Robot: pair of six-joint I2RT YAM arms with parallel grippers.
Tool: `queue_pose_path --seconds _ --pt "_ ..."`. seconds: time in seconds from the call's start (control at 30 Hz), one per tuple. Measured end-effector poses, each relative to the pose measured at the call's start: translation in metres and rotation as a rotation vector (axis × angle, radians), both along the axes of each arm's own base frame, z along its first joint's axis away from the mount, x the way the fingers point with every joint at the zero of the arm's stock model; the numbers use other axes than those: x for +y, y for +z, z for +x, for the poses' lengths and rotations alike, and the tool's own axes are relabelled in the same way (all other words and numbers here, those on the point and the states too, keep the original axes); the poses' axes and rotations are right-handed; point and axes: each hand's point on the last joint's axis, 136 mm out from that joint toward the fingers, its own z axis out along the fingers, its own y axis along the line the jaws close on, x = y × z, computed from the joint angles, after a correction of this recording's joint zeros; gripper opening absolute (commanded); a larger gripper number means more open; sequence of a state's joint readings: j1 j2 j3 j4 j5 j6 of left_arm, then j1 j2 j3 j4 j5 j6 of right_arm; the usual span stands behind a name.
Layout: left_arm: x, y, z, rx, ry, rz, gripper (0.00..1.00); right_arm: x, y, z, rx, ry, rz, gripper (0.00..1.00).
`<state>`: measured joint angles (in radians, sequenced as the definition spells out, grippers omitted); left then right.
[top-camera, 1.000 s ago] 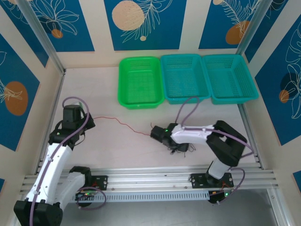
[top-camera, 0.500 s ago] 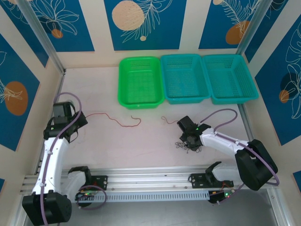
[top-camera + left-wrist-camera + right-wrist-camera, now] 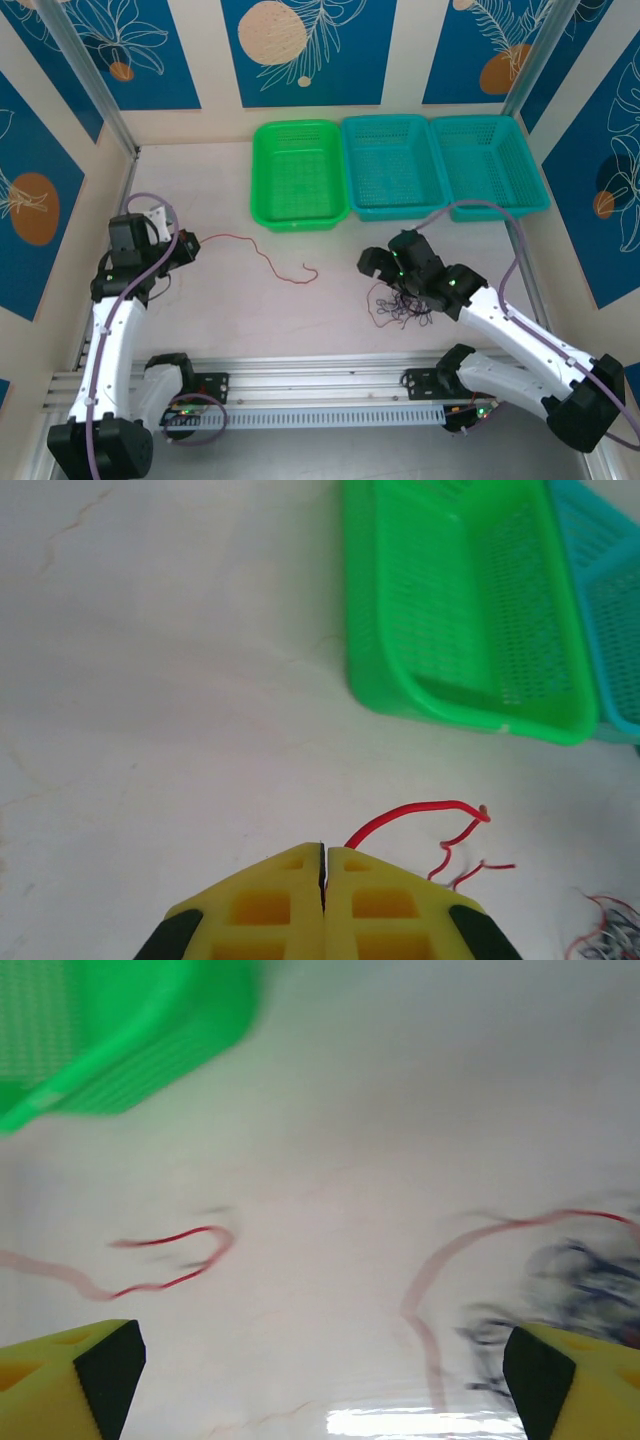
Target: Untangle the cables
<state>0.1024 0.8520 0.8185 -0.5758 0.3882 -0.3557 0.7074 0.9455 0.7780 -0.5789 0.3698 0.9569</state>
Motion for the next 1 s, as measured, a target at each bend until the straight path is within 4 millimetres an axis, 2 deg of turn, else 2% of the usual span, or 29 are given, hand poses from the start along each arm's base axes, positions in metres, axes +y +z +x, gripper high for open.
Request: queue_pose_path --seconds 0.1,0.17,0.27,0.33,0.4,0.5,0.57,0.63,0.67,0.83,1.0 --pt "-0.011 0.011 -0.003 -0.04 -0.047 -0.024 0.0 0.046 0.016 0.002 -0.032 0.176 -0.005 0.95" --pt "-0.018 0.016 -0.006 -0.056 -0.075 -0.038 0.0 0.08 0.016 0.005 -0.032 0.275 -0.035 0.95" --pt "-0.028 0.023 -0.01 -0.08 -0.112 -0.063 0.0 0.12 0.007 0.012 -0.024 0.37 -0.075 0.94" --pt "-0.034 0.029 -0.011 -0.097 -0.13 -0.077 0.0 0.138 -0.005 0.018 -0.009 0.395 -0.109 0.91" --pt "-0.037 0.034 -0.011 -0.109 -0.142 -0.083 0.0 0.142 -0.019 0.028 0.003 0.373 -0.161 0.79" --pt "-0.037 0.046 -0.01 -0.135 -0.146 -0.08 0.0 0.127 -0.045 0.042 0.034 0.284 -0.28 0.54" --pt "-0.037 0.055 -0.01 -0.155 -0.146 -0.077 0.0 0.112 -0.057 0.046 0.057 0.24 -0.34 0.27" --pt "-0.036 0.06 -0.009 -0.167 -0.14 -0.071 0.0 0.101 -0.064 0.047 0.067 0.211 -0.36 0.06" --pt "-0.035 0.061 -0.008 -0.168 -0.132 -0.066 0.0 0.094 -0.067 0.046 0.073 0.197 -0.363 0.0" --pt "-0.025 0.062 0.004 -0.122 -0.077 -0.029 0.0 0.045 -0.082 0.03 0.128 0.061 -0.316 0.0" --pt "-0.019 0.051 0.016 -0.021 -0.038 -0.008 0.0 -0.017 -0.084 0.021 0.138 -0.204 -0.02 0.0"
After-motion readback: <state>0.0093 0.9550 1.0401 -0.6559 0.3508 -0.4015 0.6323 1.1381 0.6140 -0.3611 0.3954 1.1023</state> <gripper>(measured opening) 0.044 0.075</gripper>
